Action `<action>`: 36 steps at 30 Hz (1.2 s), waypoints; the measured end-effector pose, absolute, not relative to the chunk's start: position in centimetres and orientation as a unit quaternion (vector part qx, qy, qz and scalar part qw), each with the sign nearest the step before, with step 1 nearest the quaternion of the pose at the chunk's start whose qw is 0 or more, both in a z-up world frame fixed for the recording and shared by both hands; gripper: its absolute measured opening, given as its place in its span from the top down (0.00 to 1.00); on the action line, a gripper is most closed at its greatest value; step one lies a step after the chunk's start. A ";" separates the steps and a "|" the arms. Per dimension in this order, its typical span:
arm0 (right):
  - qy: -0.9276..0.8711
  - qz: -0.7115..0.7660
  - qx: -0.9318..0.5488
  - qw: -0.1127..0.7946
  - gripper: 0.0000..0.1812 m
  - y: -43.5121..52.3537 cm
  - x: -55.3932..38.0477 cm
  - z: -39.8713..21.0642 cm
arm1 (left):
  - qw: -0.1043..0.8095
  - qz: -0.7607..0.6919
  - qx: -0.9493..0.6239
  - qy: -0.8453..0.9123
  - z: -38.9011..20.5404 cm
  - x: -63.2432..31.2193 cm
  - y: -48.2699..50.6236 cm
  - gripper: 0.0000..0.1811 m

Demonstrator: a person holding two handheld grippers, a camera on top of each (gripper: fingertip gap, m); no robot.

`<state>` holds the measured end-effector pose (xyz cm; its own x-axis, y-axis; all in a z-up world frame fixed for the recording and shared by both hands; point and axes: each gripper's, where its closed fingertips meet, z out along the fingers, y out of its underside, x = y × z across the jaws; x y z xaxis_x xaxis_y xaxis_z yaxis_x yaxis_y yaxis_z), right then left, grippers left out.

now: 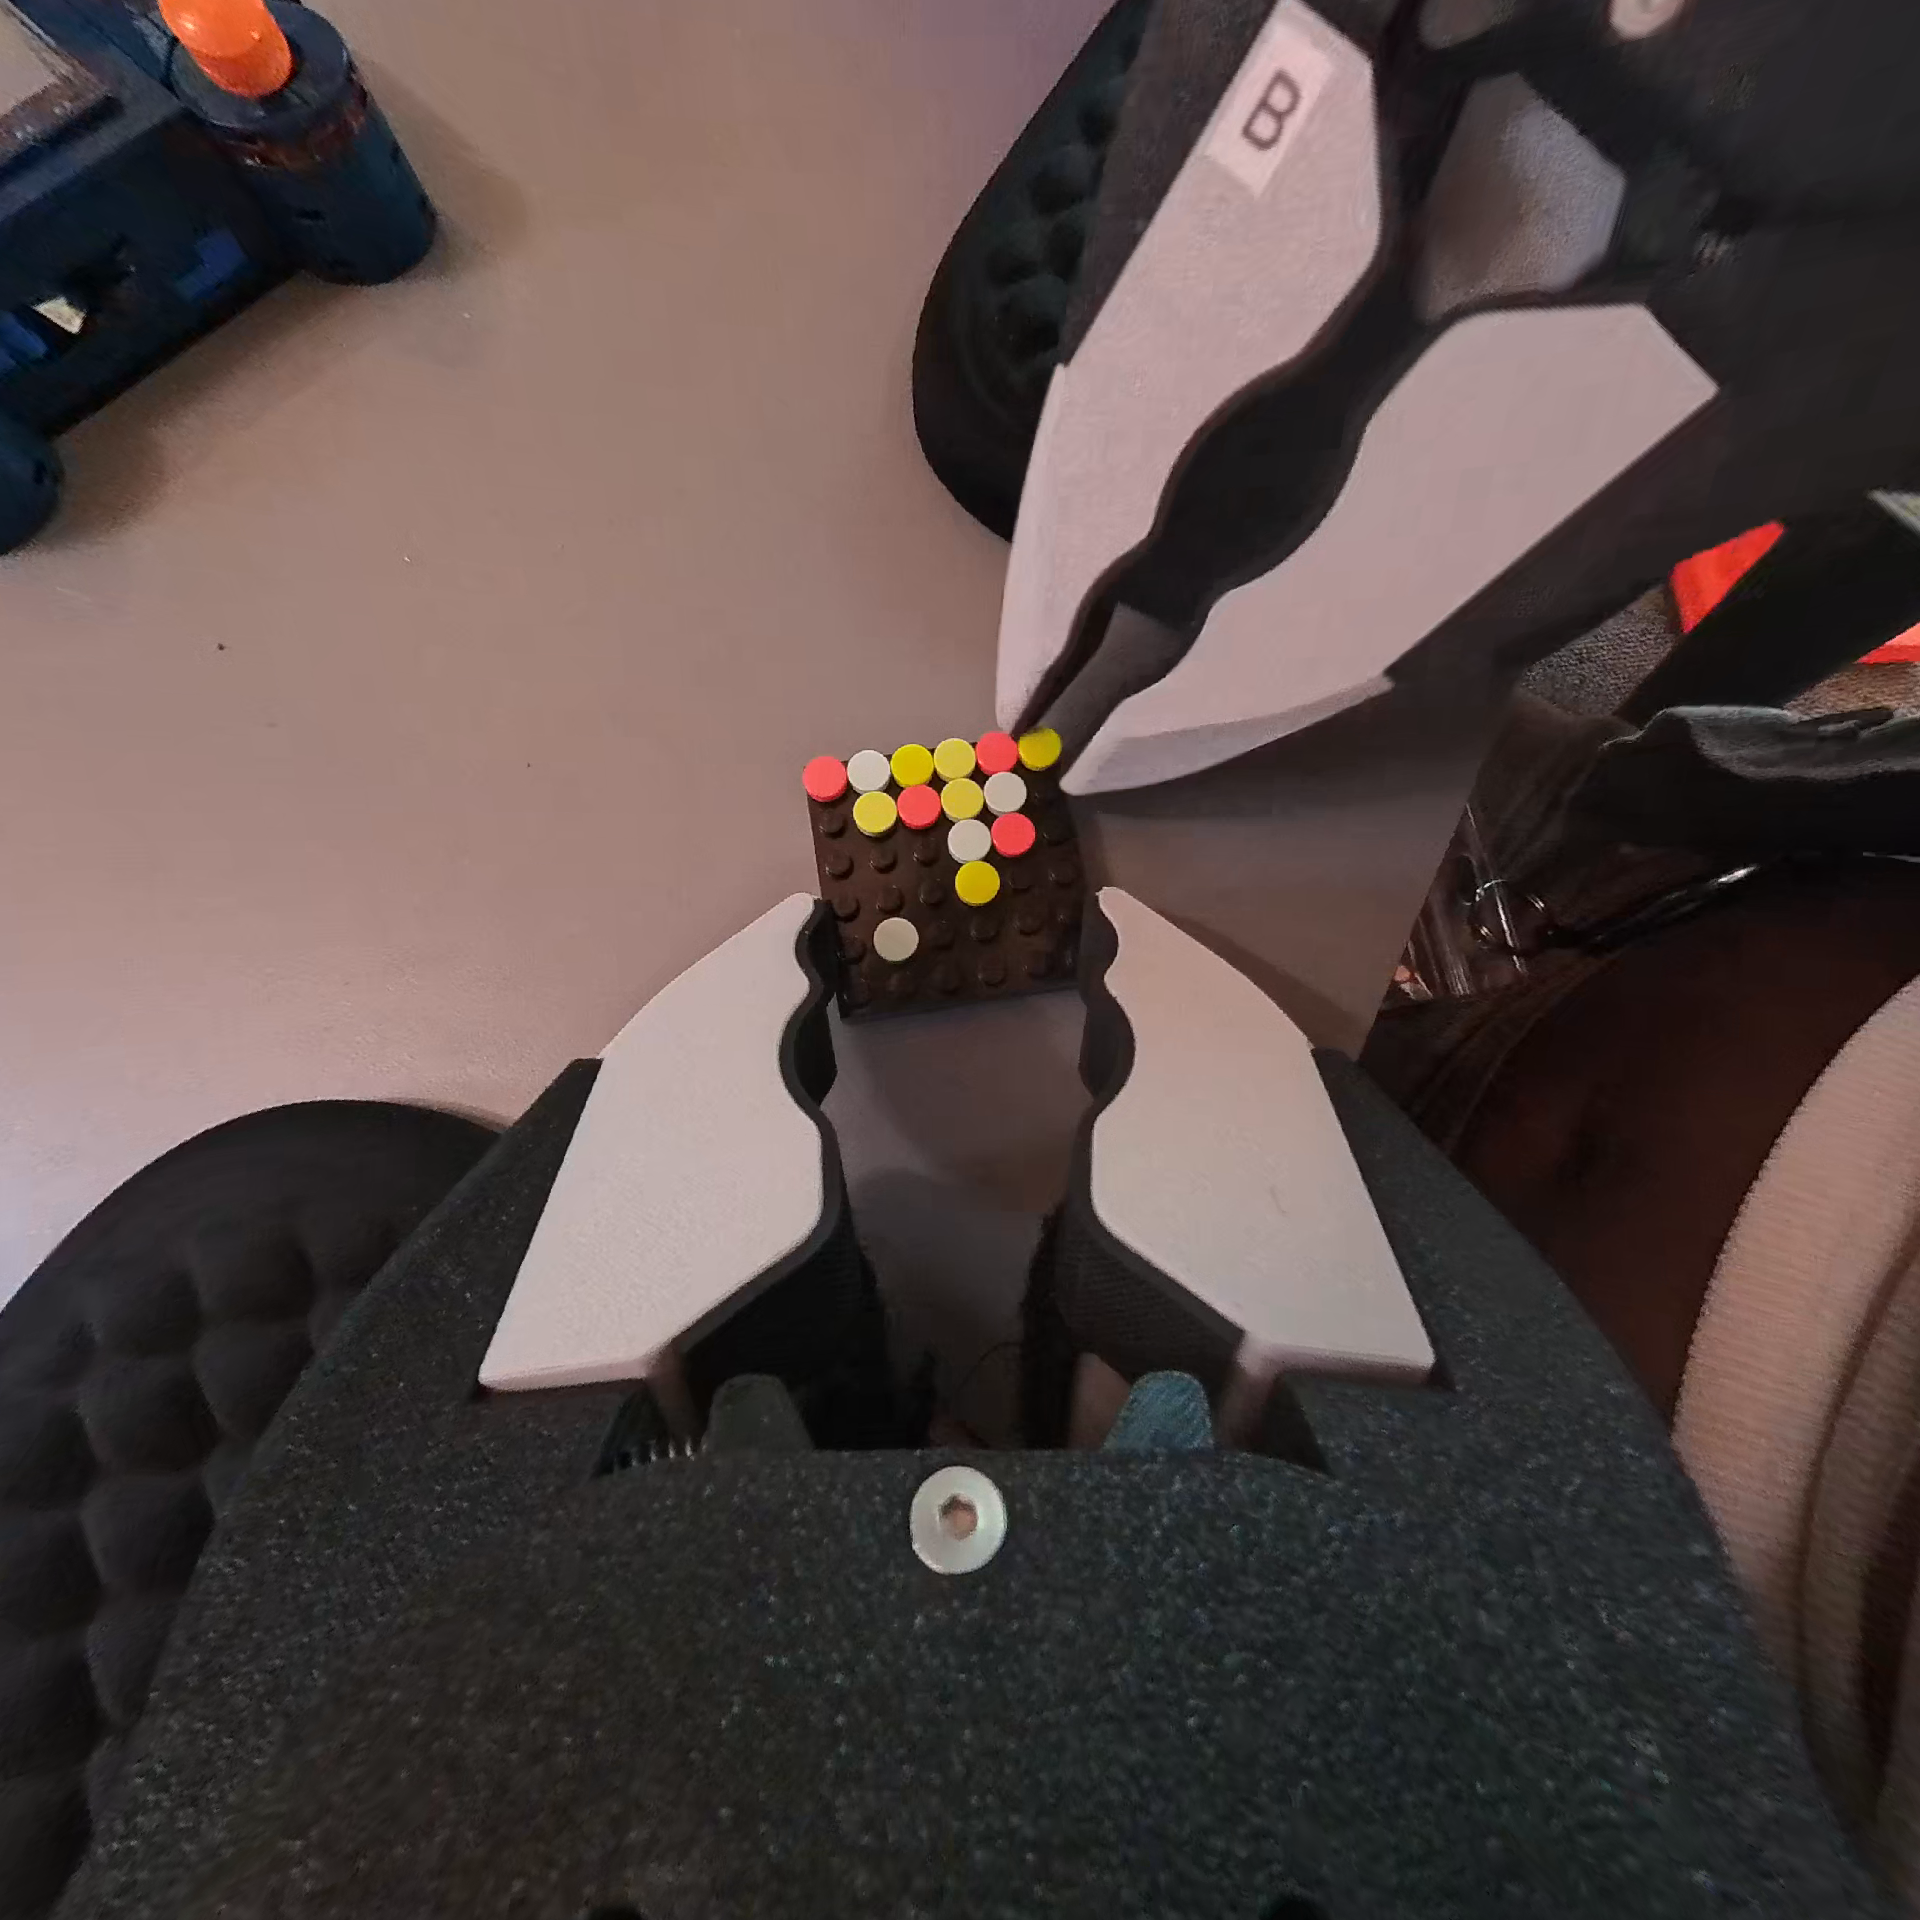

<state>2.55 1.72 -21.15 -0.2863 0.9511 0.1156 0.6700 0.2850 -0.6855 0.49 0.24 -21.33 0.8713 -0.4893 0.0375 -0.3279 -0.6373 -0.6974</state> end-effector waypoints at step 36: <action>-0.763 0.320 -0.534 0.174 0.80 0.1 5.8 -20.0 | 0.369 -0.103 -0.900 0.210 -21.3 0.1 0.7 0.75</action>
<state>5.78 0.11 -19.98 -0.3694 0.9262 -0.0754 0.7035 0.2257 -0.6739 0.05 0.65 -21.34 0.8909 -0.4531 0.0308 -0.3010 -0.6399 -0.7070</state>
